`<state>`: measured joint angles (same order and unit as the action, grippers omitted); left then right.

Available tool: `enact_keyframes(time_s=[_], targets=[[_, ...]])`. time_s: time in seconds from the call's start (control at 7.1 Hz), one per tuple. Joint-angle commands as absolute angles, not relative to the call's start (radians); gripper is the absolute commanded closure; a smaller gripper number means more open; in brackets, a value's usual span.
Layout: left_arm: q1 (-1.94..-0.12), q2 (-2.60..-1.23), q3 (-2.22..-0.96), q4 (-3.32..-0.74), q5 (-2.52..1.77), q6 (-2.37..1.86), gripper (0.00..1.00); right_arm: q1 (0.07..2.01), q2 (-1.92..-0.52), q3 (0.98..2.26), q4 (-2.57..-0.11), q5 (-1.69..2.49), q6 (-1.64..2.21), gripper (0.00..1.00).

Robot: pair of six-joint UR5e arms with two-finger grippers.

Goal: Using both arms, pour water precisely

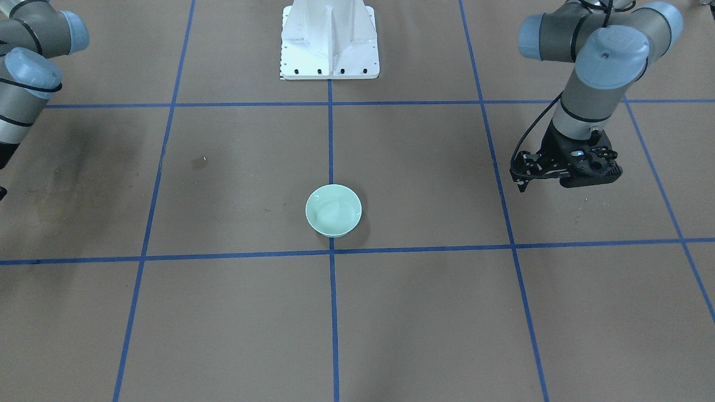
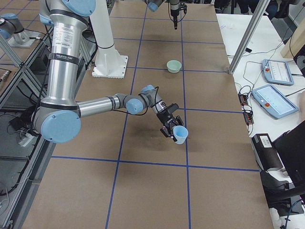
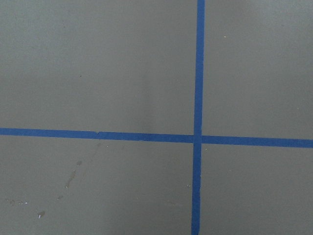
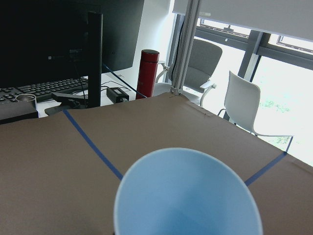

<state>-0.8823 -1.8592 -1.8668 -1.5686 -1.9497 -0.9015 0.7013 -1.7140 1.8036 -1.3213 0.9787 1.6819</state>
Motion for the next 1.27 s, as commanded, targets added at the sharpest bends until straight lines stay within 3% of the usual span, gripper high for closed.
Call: enact_keyframes(time_s=[0.0, 1.13], targets=[[-0.882, -1.867, -1.865, -1.568, -1.95, -0.902, 0.0, 0.68, -1.698, 1.75, -1.321, 0.994, 1.695, 1.0], [-0.882, -1.888, -1.859, -1.565, -1.948, -0.903, 0.0, 0.68, -1.646, 1.683, -1.321, 1.12, 1.689, 1.0]])
